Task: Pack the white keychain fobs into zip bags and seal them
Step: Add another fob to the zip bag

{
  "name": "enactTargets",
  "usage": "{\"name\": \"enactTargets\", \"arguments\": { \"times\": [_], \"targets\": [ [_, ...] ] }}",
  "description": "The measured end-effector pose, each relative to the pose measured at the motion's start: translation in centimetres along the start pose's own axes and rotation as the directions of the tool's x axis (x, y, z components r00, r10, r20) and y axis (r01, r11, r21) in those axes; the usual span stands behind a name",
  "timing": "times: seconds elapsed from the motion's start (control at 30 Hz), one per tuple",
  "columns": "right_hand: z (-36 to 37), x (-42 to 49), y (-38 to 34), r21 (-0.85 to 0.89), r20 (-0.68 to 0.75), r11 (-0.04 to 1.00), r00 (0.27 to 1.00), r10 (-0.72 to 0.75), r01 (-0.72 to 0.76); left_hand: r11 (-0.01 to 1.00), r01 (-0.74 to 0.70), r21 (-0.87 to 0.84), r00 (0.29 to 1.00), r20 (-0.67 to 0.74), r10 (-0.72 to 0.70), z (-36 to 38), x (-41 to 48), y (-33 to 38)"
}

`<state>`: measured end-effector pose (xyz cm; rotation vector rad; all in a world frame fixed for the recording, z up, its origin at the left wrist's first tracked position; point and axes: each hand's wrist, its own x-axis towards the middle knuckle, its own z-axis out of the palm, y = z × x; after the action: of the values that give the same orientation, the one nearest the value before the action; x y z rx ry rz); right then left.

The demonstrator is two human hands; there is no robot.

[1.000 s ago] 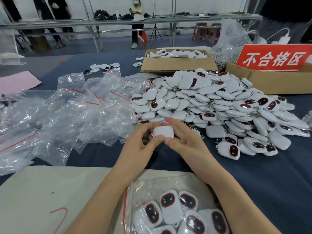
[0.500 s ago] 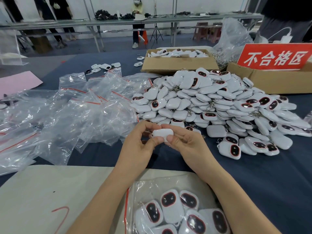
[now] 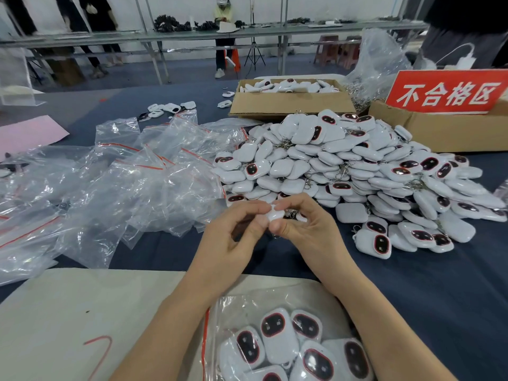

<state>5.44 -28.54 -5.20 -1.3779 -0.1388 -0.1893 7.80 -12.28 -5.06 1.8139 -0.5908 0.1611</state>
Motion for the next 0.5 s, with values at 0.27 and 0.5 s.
{"name": "enactTargets", "arguments": {
  "times": [0.27, 0.5],
  "targets": [
    [0.25, 0.12, 0.07, 0.027, -0.063, 0.998, 0.996, 0.056, -0.054, 1.0, 0.027, -0.006, 0.999, 0.029, -0.026, 0.05, 0.02, -0.33],
    [0.02, 0.2, 0.36, -0.005, -0.06, 0.997, 0.996, 0.07, -0.071, 0.987, 0.148, -0.067, 0.988, 0.044, -0.145, 0.01, 0.25, -0.58]
  ]
}}
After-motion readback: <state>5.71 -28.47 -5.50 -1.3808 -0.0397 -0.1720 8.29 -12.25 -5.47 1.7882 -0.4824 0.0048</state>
